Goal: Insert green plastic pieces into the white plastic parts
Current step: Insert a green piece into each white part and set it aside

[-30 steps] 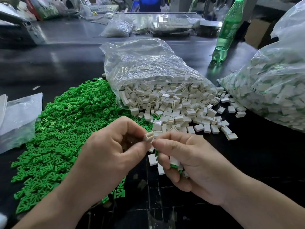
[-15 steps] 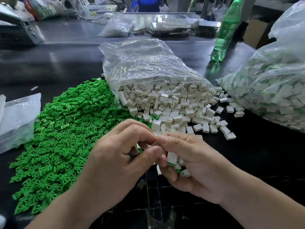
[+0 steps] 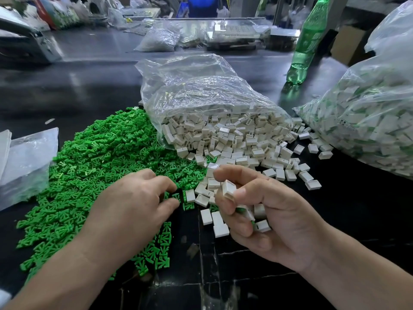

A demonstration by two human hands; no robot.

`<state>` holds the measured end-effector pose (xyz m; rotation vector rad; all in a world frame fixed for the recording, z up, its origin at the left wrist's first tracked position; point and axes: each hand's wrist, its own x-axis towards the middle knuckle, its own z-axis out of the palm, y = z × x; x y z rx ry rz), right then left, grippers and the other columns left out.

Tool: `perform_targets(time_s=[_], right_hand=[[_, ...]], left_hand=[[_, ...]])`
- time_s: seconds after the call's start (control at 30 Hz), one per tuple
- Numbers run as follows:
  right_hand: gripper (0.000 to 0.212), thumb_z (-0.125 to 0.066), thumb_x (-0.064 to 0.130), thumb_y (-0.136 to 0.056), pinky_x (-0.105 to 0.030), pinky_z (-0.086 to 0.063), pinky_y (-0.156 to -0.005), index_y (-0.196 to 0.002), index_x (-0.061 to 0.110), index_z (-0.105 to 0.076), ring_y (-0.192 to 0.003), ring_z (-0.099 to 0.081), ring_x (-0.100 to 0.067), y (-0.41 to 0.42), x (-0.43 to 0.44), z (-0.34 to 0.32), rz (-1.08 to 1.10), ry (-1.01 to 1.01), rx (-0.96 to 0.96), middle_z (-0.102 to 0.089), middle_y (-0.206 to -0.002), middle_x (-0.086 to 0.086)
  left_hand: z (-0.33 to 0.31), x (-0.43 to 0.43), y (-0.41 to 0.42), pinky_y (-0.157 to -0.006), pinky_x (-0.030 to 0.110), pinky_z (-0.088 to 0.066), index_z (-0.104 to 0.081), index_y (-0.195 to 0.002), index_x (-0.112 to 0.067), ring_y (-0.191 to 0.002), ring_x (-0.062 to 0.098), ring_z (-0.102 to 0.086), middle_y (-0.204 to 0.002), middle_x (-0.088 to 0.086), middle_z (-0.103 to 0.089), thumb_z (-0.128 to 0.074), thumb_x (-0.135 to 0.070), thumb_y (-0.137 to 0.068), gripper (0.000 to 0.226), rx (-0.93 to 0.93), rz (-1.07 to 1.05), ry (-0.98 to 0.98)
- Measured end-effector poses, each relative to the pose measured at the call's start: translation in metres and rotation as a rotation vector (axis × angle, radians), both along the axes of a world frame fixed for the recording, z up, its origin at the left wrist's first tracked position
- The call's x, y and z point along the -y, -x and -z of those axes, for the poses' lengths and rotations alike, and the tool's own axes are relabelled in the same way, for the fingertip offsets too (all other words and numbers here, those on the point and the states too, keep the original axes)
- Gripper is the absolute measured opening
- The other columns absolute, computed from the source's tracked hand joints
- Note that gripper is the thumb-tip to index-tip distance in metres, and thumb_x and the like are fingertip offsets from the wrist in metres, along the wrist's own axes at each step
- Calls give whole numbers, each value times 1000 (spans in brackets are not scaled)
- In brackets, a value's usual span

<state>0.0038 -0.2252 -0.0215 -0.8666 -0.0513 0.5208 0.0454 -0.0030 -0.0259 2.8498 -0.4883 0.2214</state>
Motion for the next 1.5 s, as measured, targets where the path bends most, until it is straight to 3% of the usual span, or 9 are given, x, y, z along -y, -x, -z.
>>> perform_targets(time_s=[0.1, 0.27, 0.37, 0.43, 0.53, 0.63, 0.7, 1.2, 1.5], right_hand=[[37, -67, 7, -70, -18, -36, -33, -106, 15, -71, -48, -50, -13, 0, 0, 0, -28, 22, -4, -61, -76, -8], [30, -74, 10, -75, -18, -36, -32, -100, 15, -58, -50, -53, -15, 2, -4, 1, -5, 84, -31, -66, -83, -11], [20, -75, 15, -81, -18, -36, -33, -96, 16, -61, -51, -54, -15, 2, -5, 0, 15, 134, -13, -65, -81, -10], [14, -75, 17, -82, -19, -35, -34, -93, 18, -65, -50, -52, -15, 2, -6, 0, 35, 171, -7, -61, -75, -7], [13, -76, 16, -80, -19, -33, -35, -90, 22, -70, -50, -50, -15, 2, -7, 0, 58, 194, 5, -57, -70, -5], [14, -71, 14, -79, -20, -32, -35, -90, 22, -72, -50, -50, -15, 2, -7, -1, 90, 221, 12, -59, -72, -6], [13, -70, 16, -79, -19, -33, -35, -89, 23, -74, -49, -50, -15, 2, -8, 0, 126, 278, 48, -61, -72, -7], [8, -69, 31, -86, -19, -34, -36, -85, 25, -74, -50, -51, -11, 5, -11, 3, 206, 393, 189, -62, -73, -1], [10, -70, 34, -87, -19, -35, -37, -88, 25, -73, -51, -52, -10, 8, -11, 3, 223, 413, 267, -60, -72, 1]], left_hand=[[6, 5, 0, -59, 24, -32, -66, -116, -41, -82, 6, -46, -92, -18, -51, -52, -55, -90, 32, 28, 8, -96], [3, 7, 0, -61, 25, -37, -67, -94, -36, -82, 10, -51, -84, -16, -51, -61, -46, -88, 13, 65, 32, -66], [4, 8, 1, -59, 14, -30, -57, -81, -35, -76, 2, -48, -79, -17, -50, -64, -40, -87, 10, 67, 31, 29], [2, 8, 4, -53, 13, -37, -58, -77, -34, -69, 2, -54, -72, -15, -57, -66, -39, -85, 12, 31, 35, 210], [-7, 12, 8, -53, 16, -49, -66, -81, -30, -56, 7, -61, -67, -4, -67, -73, -40, -78, 14, -256, 31, 740], [-10, 19, 12, -53, 24, -51, -70, -77, -23, -61, 18, -65, -71, 8, -70, -76, -37, -64, 21, -557, 108, 1189], [-8, 24, 15, -51, 24, -50, -71, -74, -22, -62, 20, -65, -74, 13, -71, -75, -33, -63, 16, -649, 145, 1338], [-3, 36, 26, -52, 20, -50, -69, -84, -24, -61, 14, -66, -77, 5, -73, -66, -43, -75, 20, -418, 135, 1239], [-5, 40, 30, -50, 20, -49, -67, -81, -21, -58, 14, -63, -72, 6, -71, -60, -28, -85, 11, -405, 138, 1276]])
